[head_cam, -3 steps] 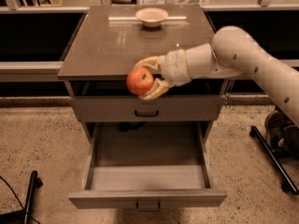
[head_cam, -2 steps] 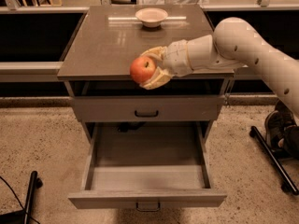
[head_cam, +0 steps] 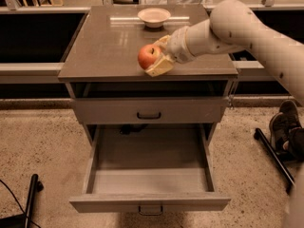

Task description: Pick apple from middle drawer and place on counter

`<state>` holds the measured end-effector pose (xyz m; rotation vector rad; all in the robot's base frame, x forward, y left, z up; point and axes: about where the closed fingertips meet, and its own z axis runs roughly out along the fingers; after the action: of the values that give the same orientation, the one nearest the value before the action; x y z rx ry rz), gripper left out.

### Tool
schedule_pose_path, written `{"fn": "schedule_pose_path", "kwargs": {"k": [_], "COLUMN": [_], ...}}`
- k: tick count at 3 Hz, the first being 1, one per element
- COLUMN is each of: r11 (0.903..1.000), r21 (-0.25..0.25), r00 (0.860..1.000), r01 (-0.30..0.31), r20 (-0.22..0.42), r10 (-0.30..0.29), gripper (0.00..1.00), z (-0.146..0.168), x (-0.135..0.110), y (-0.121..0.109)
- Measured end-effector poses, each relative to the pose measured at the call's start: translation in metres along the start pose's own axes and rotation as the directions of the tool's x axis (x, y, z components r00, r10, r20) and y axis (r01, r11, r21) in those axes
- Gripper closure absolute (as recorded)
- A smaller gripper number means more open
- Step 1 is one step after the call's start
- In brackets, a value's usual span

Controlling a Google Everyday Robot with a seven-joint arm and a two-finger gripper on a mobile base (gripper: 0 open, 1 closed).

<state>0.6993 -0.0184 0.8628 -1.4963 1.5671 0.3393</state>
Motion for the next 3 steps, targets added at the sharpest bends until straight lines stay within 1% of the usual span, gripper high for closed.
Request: {"fn": "schedule_pose_path", "kwargs": {"k": [1, 2, 3], "r11": [0.9924, 0.9763, 0.9763], "r21": [-0.063, -0.107, -0.107], "r00": [0.987, 0.965, 0.965], "r01": [-0.106, -0.188, -0.188], "r20": [-0.13, -0.206, -0.206], "r10": [0.097, 0.163, 0.163], "gripper": [1.0, 0.82, 0.59], "z": [0.032, 0.049, 0.047], "x": [0.022, 0.042, 0.039], "y": [-0.023, -0.033, -0.034]}}
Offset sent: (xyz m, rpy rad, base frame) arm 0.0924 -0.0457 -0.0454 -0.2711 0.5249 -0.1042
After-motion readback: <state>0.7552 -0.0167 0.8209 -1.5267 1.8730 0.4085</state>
